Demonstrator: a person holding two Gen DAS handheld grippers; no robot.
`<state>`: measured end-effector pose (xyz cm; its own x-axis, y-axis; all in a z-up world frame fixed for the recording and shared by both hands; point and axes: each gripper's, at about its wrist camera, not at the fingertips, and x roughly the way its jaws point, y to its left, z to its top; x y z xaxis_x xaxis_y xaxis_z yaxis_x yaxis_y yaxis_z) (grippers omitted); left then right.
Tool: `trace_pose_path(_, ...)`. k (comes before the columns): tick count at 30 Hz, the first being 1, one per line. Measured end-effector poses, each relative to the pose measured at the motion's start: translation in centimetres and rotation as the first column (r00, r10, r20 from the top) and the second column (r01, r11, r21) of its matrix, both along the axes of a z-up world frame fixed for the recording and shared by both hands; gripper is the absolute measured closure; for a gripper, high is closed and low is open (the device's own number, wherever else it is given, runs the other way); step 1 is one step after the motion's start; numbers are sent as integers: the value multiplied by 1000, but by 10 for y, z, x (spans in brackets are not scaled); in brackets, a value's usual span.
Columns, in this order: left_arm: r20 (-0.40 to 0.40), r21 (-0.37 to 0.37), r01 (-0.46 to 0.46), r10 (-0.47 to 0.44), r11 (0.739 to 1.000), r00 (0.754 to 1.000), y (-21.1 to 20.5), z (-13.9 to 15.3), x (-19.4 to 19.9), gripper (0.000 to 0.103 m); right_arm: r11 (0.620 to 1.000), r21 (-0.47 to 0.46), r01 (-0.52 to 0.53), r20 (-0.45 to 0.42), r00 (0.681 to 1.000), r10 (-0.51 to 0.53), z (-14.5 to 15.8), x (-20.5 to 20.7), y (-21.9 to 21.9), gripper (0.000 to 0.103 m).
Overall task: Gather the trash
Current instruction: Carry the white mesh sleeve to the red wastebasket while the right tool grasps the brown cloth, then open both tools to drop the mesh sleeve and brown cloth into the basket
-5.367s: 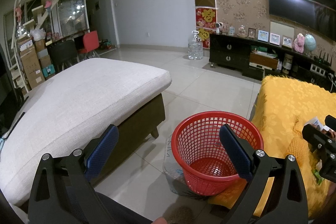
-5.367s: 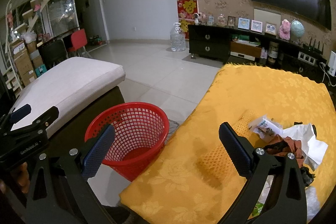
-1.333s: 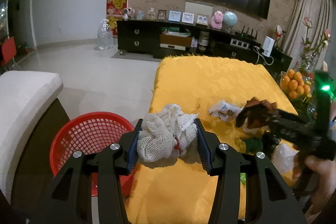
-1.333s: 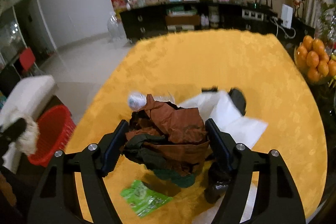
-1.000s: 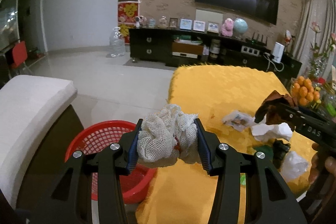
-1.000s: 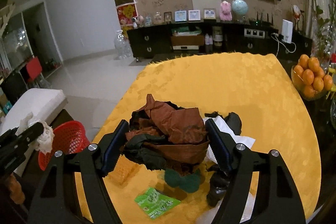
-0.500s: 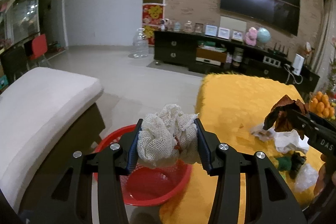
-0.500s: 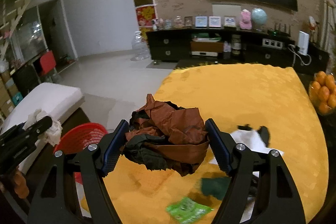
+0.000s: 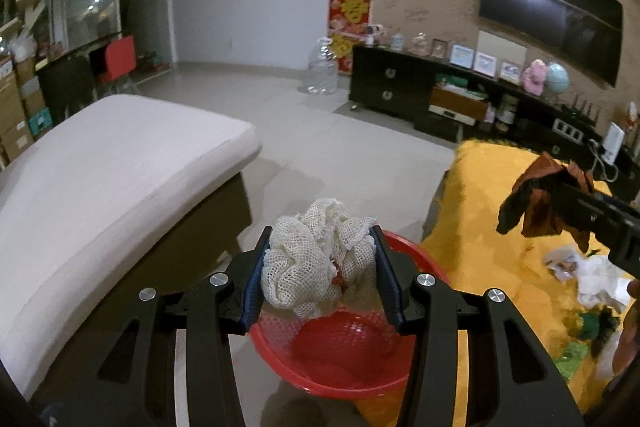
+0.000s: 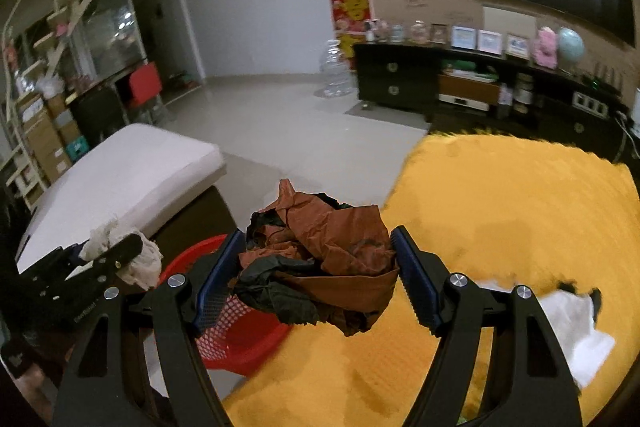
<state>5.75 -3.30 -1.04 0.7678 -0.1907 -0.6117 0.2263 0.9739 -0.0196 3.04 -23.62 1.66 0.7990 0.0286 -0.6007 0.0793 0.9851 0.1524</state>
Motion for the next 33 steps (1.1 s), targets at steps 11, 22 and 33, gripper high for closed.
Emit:
trace_pose_path(11,-88,37,-49,52,998,995,6,-30,27,58,994,59,-95,-94,990,101,-38,36,26,30)
trace_pose_path(22,-167,63,-42,52,997,985,2,-55,38,55,987,105,-119,-161,978,135,-60,47,47,26)
trace_pose_path(33,-173,47,-43,50,998,984,6,-55,39,30,984,154,-86,-160,981,110,-59,42,27,16)
